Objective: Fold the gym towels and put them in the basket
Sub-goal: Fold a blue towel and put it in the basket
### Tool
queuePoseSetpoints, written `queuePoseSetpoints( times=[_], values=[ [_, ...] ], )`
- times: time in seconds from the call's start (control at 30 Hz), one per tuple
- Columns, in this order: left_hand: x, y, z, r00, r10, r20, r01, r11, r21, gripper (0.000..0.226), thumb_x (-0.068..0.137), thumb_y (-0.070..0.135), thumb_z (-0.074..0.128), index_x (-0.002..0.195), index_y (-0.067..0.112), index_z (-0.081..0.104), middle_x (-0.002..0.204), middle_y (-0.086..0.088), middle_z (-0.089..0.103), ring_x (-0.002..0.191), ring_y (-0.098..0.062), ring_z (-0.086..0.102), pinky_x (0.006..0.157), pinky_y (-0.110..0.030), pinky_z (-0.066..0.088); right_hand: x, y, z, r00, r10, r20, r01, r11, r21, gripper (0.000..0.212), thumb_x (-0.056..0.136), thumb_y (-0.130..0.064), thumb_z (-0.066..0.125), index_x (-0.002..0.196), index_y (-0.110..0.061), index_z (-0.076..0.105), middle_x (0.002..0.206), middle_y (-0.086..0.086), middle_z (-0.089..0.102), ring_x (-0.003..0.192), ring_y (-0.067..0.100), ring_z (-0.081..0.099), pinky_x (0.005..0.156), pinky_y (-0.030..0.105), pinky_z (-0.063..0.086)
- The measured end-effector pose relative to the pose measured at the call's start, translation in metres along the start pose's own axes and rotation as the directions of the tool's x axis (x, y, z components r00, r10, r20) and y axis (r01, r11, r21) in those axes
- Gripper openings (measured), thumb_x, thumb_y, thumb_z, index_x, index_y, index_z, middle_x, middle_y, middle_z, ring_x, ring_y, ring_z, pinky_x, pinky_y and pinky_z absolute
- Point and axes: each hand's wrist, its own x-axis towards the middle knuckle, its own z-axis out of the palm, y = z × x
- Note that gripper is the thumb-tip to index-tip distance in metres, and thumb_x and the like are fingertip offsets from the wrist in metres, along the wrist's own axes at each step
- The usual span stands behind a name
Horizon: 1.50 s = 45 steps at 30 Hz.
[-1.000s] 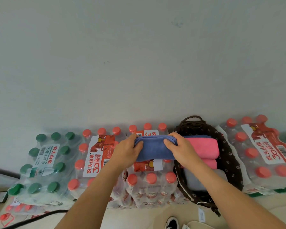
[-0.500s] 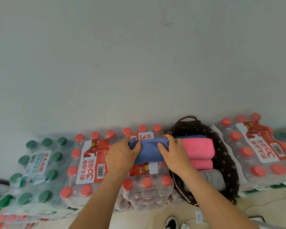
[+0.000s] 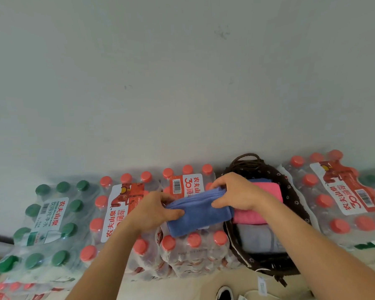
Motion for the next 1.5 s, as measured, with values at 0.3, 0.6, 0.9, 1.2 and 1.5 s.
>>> queuePoseSetpoints(
  times=[0.3, 0.6, 0.9, 1.2, 1.5],
  values=[
    [-0.024, -0.042, 0.054, 0.633, 0.720, -0.285, -0.323, 0.580, 0.748, 0.021, 0.079, 0.021, 0.066, 0.094, 0.017, 0.053, 0.110, 0.000, 0.054, 0.076, -0.021, 0.059, 0.053, -0.034, 0.054, -0.036, 0.040, 0.071, 0.710, -0.611, -0.350, 0.307, 0.716, -0.627, 0.025, 0.070, -0.007, 0.056, 0.086, -0.020, 0.043, 0.090, -0.002, 0.052, 0.083, 0.020, 0.045, 0.066, 0.034, 0.044],
    [-0.021, -0.020, 0.062, 0.777, 0.379, -0.503, -0.224, 0.913, 0.342, 0.031, 0.088, 0.036, 0.061, 0.063, 0.017, 0.056, 0.074, 0.013, 0.048, 0.057, -0.007, 0.046, 0.049, -0.016, 0.036, -0.043, 0.038, 0.084, 0.760, -0.289, -0.582, 0.285, 0.953, -0.101, 0.027, 0.086, -0.037, 0.063, 0.068, -0.023, 0.048, 0.074, -0.012, 0.046, 0.073, 0.009, 0.045, 0.068, 0.021, 0.036],
    [-0.021, -0.013, 0.074, 0.806, -0.196, -0.558, 0.166, 0.981, -0.105, 0.061, 0.073, 0.035, 0.080, 0.123, 0.013, 0.054, 0.110, 0.003, 0.044, 0.096, -0.013, 0.047, 0.084, -0.025, 0.043, -0.034, 0.043, 0.096, 0.874, 0.331, -0.357, -0.019, 0.756, 0.655, 0.036, 0.078, -0.029, 0.078, 0.107, -0.018, 0.060, 0.100, -0.006, 0.068, 0.088, 0.008, 0.066, 0.074, 0.026, 0.055],
    [-0.021, 0.054, 0.089, 0.895, -0.078, -0.439, -0.008, 0.981, -0.192, 0.038, 0.080, 0.028, 0.074, 0.106, 0.027, 0.047, 0.091, 0.020, 0.056, 0.081, -0.001, 0.058, 0.062, -0.019, 0.045, -0.074, 0.046, 0.048, 0.773, 0.343, -0.534, 0.034, 0.818, 0.575, 0.009, 0.089, -0.023, 0.066, 0.097, -0.021, 0.062, 0.090, -0.006, 0.067, 0.084, 0.008, 0.064, 0.071, 0.026, 0.052],
    [0.031, 0.087, 0.181, 0.998, 0.056, 0.005, -0.054, 0.922, 0.383, 0.041, 0.093, 0.013, 0.043, 0.131, 0.024, 0.033, 0.114, -0.015, 0.049, 0.096, -0.038, 0.056, 0.074, -0.035, 0.039, -0.103, 0.144, 0.028, 0.691, 0.586, -0.422, -0.341, 0.780, 0.525, 0.020, 0.092, -0.011, 0.056, 0.111, -0.015, 0.059, 0.106, 0.004, 0.064, 0.092, 0.017, 0.059, 0.079, 0.032, 0.051]
  ],
)
